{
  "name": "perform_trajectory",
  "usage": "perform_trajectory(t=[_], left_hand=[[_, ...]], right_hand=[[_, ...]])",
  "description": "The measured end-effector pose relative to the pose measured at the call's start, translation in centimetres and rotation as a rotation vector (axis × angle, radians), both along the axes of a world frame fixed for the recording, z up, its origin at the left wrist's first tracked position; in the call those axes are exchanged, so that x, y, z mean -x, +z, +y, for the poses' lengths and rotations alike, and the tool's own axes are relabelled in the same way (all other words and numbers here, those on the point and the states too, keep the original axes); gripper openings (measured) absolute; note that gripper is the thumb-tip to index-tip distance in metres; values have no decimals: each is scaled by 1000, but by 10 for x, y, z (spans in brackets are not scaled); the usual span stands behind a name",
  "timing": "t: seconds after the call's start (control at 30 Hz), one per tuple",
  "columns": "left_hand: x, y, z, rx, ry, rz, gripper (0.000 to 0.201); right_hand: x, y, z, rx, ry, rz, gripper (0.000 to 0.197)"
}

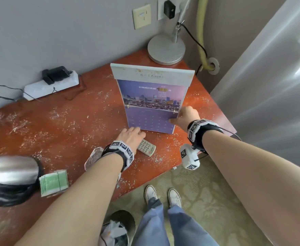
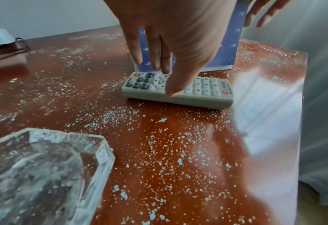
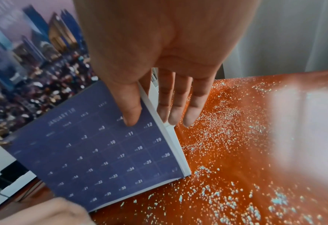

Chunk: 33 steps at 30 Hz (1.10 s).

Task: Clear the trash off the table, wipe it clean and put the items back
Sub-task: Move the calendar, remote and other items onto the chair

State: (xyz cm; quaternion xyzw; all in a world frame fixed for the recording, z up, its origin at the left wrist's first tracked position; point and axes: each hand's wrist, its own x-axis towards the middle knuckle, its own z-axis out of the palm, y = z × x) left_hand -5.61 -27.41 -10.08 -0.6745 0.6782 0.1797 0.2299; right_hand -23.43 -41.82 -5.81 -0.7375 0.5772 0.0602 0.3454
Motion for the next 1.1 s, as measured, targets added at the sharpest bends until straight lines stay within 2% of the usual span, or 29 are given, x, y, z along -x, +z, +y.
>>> perform_trajectory(t=[0.07, 0.13, 0.33, 0.5, 0.7, 0.83, 1.1], left_hand=[[-1, -4, -2, -14, -38, 4, 65], [-2, -8, -3, -14, -68, 3, 66], [-7, -11, -6, 4, -127, -20, 61], [-17, 4, -7, 45, -91, -8, 58], [-30, 35, -4, 109, -47, -5, 53], [-33, 63, 4, 124, 10, -25, 54], [-16, 127, 66, 234, 169, -98, 57]], right_hand=[[-3, -5, 1, 3, -10, 28, 44], [-5, -7, 2, -2, -41, 38, 47], [-9, -7, 3, -29, -102, -5, 35], [-18, 11, 7, 30, -51, -12, 32], [-20, 44, 16, -6, -187, -162, 28], [-17, 71, 26, -15, -251, -263, 37], [7, 121, 66, 75, -159, -302, 38]])
